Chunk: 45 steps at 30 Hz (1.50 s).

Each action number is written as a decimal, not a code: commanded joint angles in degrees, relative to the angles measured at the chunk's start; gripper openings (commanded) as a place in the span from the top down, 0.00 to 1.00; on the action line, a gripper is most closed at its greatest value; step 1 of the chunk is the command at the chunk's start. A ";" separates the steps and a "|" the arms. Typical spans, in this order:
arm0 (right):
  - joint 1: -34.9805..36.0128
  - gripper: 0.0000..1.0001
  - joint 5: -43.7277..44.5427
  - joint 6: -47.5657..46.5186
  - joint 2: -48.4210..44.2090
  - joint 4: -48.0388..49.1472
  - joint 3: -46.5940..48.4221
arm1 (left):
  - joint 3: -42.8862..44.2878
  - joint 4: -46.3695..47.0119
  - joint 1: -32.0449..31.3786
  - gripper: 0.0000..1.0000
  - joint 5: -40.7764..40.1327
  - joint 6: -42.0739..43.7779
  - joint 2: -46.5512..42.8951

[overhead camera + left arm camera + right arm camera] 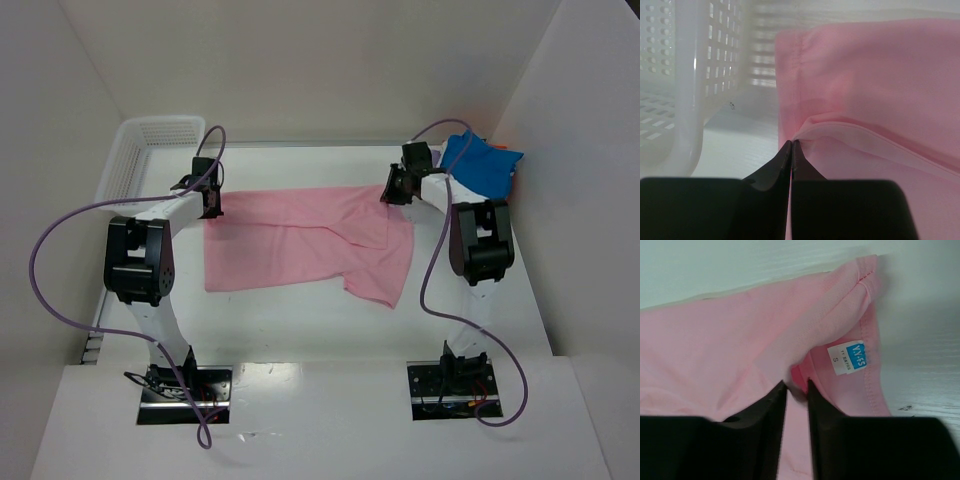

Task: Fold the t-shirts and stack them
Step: Fold the flattened tshirt in 1/3 of the way

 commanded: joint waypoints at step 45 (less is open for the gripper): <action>-8.50 0.46 -4.24 -2.47 -11.50 -0.28 -3.16 | -3.35 -1.45 -1.92 0.30 7.40 0.48 -10.88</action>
